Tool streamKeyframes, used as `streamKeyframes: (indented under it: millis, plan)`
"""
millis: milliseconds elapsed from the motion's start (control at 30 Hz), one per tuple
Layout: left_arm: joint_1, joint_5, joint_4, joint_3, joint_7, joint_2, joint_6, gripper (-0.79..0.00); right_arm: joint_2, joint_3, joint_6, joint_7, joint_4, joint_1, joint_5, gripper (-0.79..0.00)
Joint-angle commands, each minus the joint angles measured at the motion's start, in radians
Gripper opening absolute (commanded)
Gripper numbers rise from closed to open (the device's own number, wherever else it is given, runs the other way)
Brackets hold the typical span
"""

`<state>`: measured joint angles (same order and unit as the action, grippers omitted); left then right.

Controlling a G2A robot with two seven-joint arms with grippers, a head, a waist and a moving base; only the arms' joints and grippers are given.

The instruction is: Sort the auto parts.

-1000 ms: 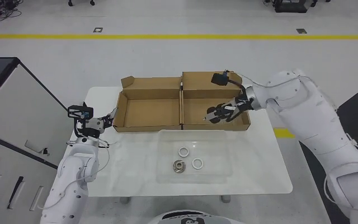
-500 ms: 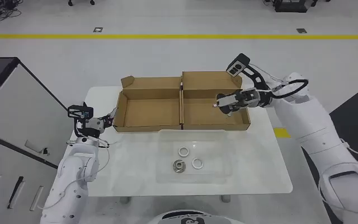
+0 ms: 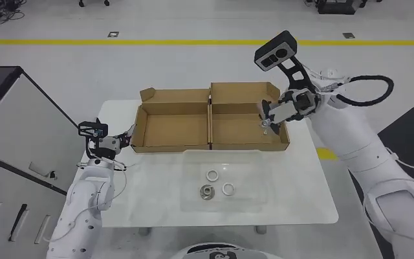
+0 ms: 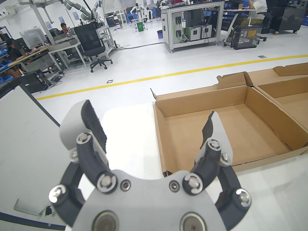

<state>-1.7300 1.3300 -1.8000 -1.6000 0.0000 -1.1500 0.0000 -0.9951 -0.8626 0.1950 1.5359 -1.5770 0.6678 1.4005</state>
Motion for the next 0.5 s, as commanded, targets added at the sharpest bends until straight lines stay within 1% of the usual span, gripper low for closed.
streamKeyframes:
  millis: [0, 133, 400, 467]
  plan:
    - [0.0, 0.0, 0.0, 0.0, 0.0, 0.0, 0.0, 0.0, -0.006, 0.004, -0.001, 0.0, -0.006, -0.016, 0.01, -0.785]
    - [0.0, 0.0, 0.0, 0.0, 0.0, 0.0, 0.0, 0.0, -0.018, 0.017, 0.026, 0.0, 0.005, -0.04, -0.016, -0.785]
    - [0.0, 0.0, 0.0, 0.0, 0.0, 0.0, 0.0, 0.0, -0.018, 0.017, 0.026, 0.0, 0.005, -0.04, -0.016, -0.785]
    - [0.0, 0.0, 0.0, 0.0, 0.0, 0.0, 0.0, 0.0, -0.021, 0.015, 0.02, -0.037, -0.017, -0.018, 0.02, -0.785]
